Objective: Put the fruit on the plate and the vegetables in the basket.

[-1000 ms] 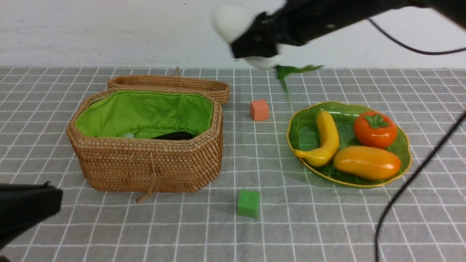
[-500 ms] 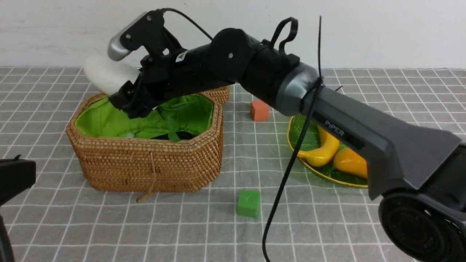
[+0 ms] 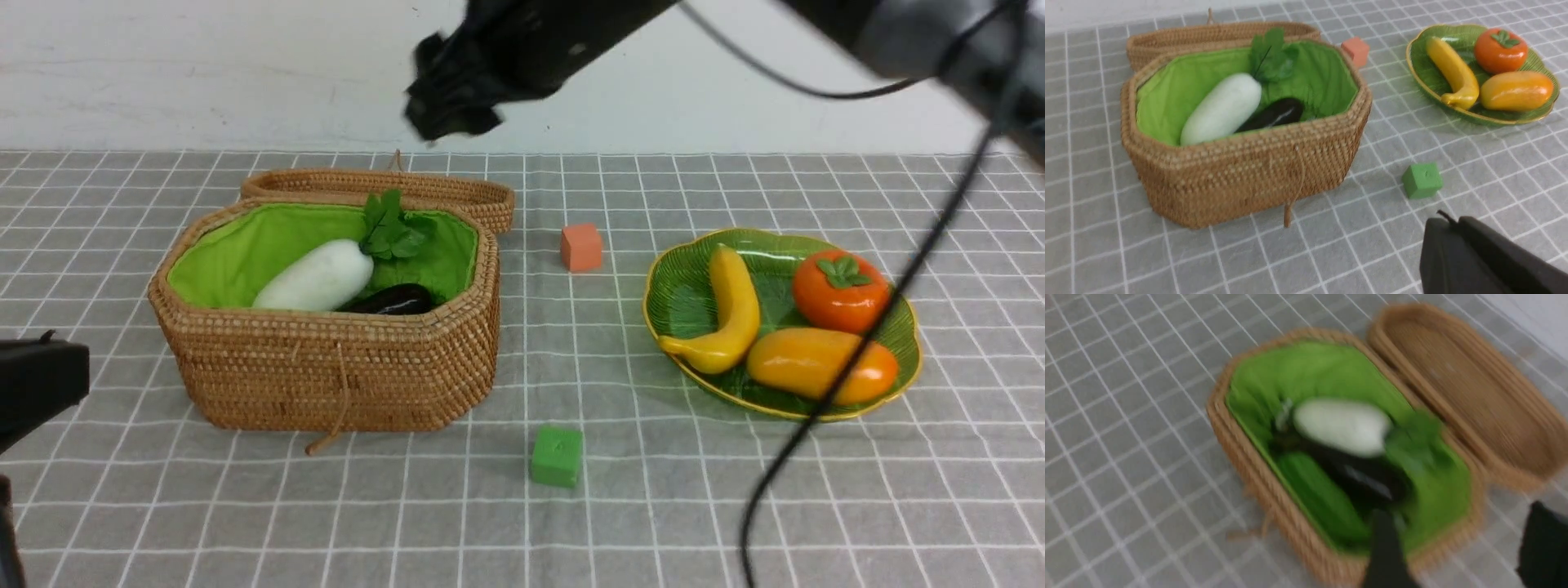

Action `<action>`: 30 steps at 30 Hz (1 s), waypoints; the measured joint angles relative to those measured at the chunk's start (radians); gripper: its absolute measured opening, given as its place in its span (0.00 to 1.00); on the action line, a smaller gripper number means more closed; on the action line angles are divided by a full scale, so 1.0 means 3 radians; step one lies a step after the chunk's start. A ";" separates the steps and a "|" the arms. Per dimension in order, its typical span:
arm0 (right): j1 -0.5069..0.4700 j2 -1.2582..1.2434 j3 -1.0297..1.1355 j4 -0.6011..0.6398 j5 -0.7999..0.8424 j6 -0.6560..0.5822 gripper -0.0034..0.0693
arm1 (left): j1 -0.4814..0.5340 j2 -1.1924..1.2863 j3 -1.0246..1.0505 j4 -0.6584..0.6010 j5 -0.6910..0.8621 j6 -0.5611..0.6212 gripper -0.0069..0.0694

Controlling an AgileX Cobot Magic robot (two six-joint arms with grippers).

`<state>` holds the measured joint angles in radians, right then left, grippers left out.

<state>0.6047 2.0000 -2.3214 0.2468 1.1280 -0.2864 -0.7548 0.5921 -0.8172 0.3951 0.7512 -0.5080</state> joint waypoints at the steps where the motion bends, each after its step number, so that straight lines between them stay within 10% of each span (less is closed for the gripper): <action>1: -0.0050 -0.0210 -0.0006 -0.0135 0.0270 0.0147 0.43 | 0.0000 0.0000 0.0000 -0.0040 -0.0065 0.0028 0.12; 7: -0.0211 -0.0951 0.0392 -0.0458 0.0427 0.0571 0.03 | 0.0000 -0.0161 0.0171 -0.0519 -0.0465 0.0392 0.07; 14: -0.0262 -0.2188 0.1934 -0.0770 0.0446 0.1049 0.03 | 0.0000 -0.0974 0.1018 -0.1199 -0.1001 0.0724 0.07; 30: -0.0254 -0.4809 0.5146 -0.0803 0.0060 0.2555 0.04 | 0.0000 -0.1566 0.2198 -0.1176 -0.1982 0.0748 0.07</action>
<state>0.5285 0.5572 -0.7777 0.0060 1.1460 0.4801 -0.7548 0.1223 -0.1578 0.0423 0.1565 -0.2836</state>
